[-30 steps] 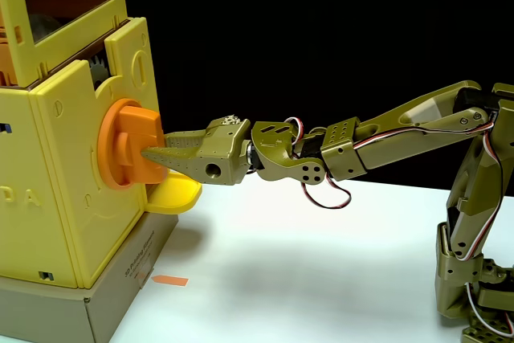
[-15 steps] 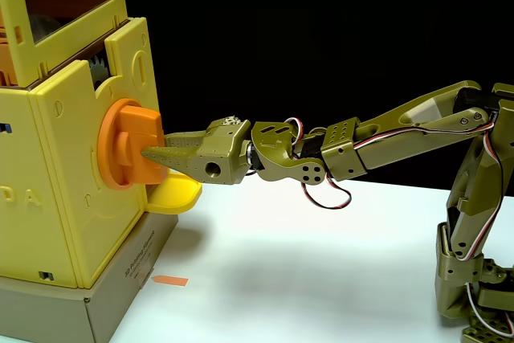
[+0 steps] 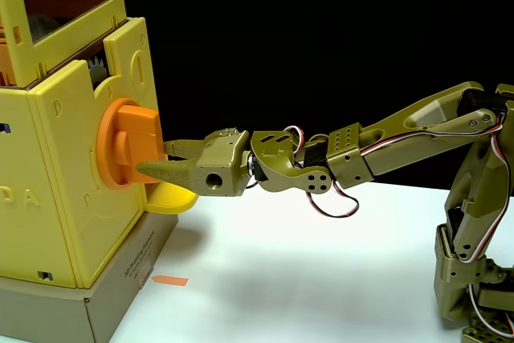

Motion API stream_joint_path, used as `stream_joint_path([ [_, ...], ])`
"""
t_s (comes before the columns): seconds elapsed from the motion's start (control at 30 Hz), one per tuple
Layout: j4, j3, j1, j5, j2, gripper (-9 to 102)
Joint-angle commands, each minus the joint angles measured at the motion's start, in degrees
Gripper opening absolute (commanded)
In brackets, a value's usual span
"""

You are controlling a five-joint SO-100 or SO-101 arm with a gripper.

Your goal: Turn the button of vending machine.

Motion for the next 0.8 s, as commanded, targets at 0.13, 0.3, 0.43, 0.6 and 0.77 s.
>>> stream_joint_path([
  [0.13,-1.14,0.7,-0.35,0.7,5.54,31],
  [0.3,-0.7,4.39,1.41,-9.84,8.09,32],
  [0.43,5.45,7.56,3.08,-21.27,12.04,32],
  [0.6,11.34,14.06,3.96,-35.95,20.57,33],
  [0.77,18.02,19.51,4.48,-61.7,33.84,35],
])
